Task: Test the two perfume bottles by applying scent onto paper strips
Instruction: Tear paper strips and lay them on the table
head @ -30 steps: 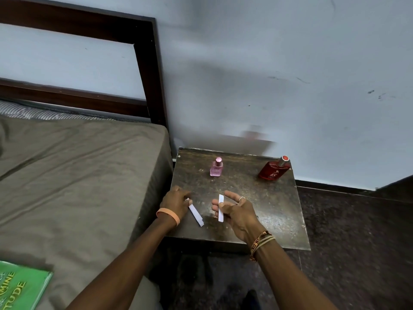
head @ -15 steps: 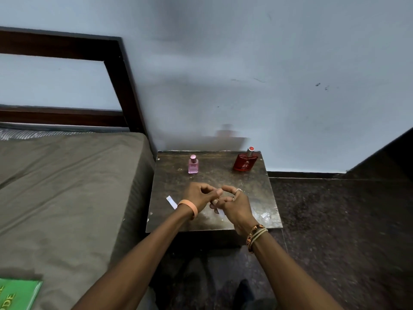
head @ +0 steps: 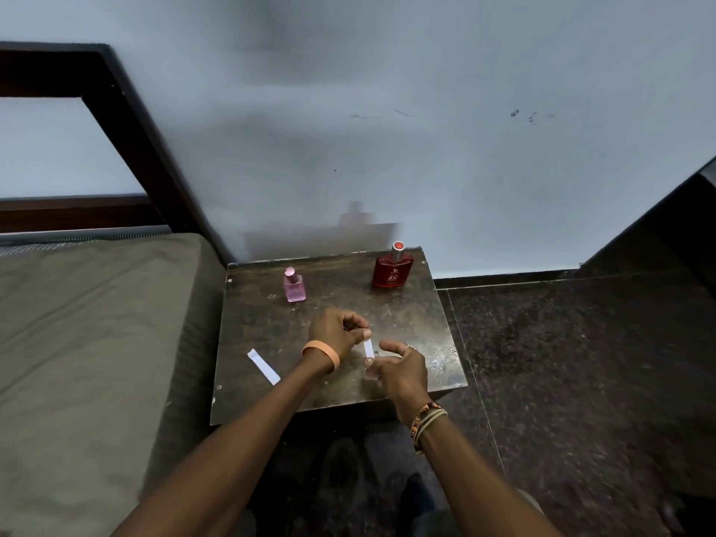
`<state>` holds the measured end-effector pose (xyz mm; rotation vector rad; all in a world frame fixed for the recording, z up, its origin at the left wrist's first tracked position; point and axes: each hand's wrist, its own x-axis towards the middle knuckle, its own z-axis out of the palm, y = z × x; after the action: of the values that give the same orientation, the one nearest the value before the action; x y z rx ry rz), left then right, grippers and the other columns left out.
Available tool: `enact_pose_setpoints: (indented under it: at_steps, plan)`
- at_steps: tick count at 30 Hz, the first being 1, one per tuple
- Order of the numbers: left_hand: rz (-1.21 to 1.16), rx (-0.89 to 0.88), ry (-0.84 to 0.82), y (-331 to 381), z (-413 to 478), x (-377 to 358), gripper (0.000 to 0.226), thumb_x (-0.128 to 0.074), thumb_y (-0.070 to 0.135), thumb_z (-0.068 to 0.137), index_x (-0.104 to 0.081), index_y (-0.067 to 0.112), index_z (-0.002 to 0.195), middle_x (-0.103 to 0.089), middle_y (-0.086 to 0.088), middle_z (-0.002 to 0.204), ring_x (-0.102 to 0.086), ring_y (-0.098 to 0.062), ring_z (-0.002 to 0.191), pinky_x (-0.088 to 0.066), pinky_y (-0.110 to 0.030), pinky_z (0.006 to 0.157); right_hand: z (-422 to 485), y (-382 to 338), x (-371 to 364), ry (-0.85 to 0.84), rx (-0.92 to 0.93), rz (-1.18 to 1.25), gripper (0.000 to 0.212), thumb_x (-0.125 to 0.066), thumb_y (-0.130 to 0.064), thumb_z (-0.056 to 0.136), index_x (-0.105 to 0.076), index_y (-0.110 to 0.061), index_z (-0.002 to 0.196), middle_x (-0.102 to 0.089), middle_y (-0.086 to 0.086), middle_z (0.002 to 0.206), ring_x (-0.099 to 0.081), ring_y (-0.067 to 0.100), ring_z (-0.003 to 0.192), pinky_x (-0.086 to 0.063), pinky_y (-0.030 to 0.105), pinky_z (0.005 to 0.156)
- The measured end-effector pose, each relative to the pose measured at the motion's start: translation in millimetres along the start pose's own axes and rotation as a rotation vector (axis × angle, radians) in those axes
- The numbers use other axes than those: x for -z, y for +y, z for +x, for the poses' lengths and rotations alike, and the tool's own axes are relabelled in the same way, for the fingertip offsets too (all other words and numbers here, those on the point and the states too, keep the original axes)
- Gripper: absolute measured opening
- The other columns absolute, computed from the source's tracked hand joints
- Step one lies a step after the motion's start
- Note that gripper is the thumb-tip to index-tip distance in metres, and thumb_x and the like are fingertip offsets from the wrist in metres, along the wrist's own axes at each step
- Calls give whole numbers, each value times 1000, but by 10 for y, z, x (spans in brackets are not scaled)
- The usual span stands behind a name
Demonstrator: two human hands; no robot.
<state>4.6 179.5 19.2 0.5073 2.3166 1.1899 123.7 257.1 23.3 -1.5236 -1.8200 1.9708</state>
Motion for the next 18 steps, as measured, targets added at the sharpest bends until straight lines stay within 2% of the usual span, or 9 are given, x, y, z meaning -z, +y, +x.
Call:
enact_pose_setpoints:
  at_steps: [7, 11, 18]
  plan:
    - [134, 11, -44, -315, 257, -116, 5, -77, 16, 73, -73, 19, 73, -72, 4, 73, -65, -11, 71, -53, -28, 71, 301, 181, -202, 114, -18, -185, 31, -83, -12, 63, -64, -27, 81, -73, -5, 65, -72, 14, 75, -58, 40, 82]
    - [163, 38, -49, -466, 368, -141, 7, -77, 17, 73, -73, 23, 71, -73, 3, 76, -66, -12, 74, -55, -36, 74, 440, 259, -312, 132, -42, -206, 25, -83, -14, 66, -63, -25, 78, -71, -6, 60, -72, 15, 70, -58, 39, 81]
    - [212, 32, -24, -534, 448, -197, 7, -78, 17, 72, -72, 20, 72, -72, 1, 75, -63, -11, 69, -54, -31, 69, 617, 312, -338, 134, -39, -275, 30, -88, -27, 55, -65, -19, 72, -71, -3, 60, -72, 19, 64, -60, 44, 71]
